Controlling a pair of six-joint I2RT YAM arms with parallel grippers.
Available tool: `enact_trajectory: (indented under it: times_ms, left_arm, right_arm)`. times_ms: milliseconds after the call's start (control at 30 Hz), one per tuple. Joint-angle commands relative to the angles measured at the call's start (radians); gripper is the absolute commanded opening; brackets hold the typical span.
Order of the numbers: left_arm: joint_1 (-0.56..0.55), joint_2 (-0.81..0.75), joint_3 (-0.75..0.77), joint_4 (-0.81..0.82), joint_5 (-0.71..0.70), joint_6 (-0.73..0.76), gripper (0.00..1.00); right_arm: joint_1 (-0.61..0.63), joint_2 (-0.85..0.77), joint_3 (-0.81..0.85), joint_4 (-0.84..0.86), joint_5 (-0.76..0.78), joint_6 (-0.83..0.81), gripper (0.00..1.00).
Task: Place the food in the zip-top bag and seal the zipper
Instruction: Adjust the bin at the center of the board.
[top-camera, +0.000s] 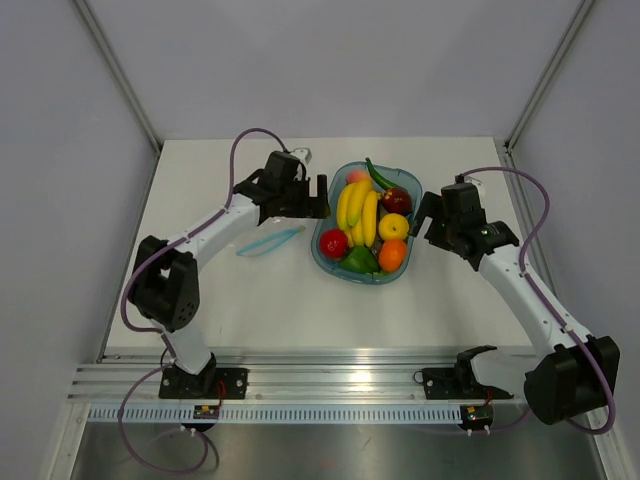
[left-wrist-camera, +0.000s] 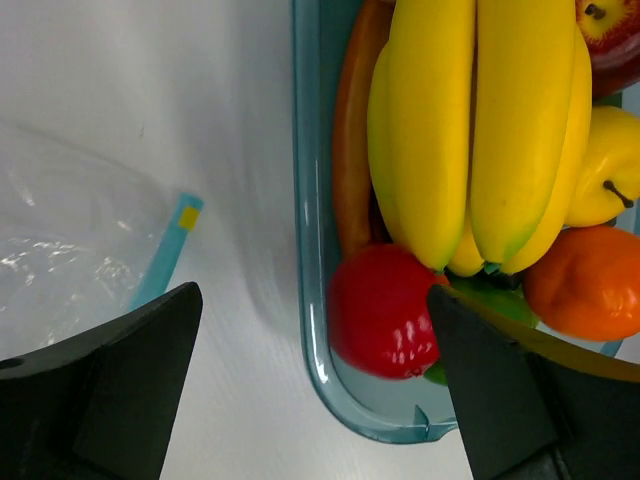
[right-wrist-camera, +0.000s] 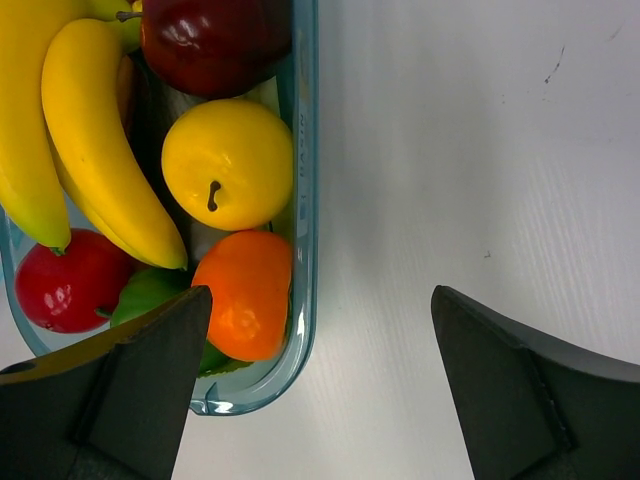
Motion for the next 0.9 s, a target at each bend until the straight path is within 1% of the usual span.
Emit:
enact_trajectory:
  times_ms: [0, 167, 233, 367, 433, 500, 667, 800, 867]
  left_arm:
    - [0.042, 0.048, 0.073, 0.109, 0.161, -0.061, 0.99]
    - [0.067, 0.172, 0.133, 0.13, 0.245, -0.085, 0.99]
    - [0.067, 0.192, 0.133, 0.183, 0.288, -0.1, 0.99]
    - [0.064, 0.281, 0.167, 0.222, 0.388, -0.14, 0.99]
    - [0.059, 0.299, 0.165, 0.245, 0.429, -0.155, 0.99]
    - [0.052, 0.3, 0.139, 0.311, 0.459, -0.189, 0.99]
    - [-0.031, 0.31, 0.136, 0.402, 0.49, -0.238, 0.99]
    - [-0.103, 0.371, 0.226, 0.393, 0.496, -0.258, 0.99]
    - [-0.113, 0.384, 0.242, 0.385, 0.505, -0.264, 0.99]
  right_arm:
    - [0.001, -0.038, 0.026, -0.001, 0.037, -0.008, 0.99]
    - [0.001, -0.089, 0.028, -0.018, 0.053, -0.018, 0.99]
    - [0.003, -0.1, 0.029, -0.035, 0.077, -0.004, 0.99]
    - [0.001, -0.144, 0.017, -0.037, 0.119, 0.024, 0.99]
    - [0.001, -0.183, 0.006, -0.03, 0.125, 0.024, 0.99]
    - [0.001, -0.206, 0.005, -0.032, 0.131, 0.021, 0.99]
    - [0.001, -0.233, 0.02, -0.043, 0.143, 0.021, 0.99]
    - [0.001, -0.216, 0.028, -0.052, 0.13, 0.025, 1.0]
    - [0.001, -0.216, 0.026, -0.064, 0.13, 0.025, 1.0]
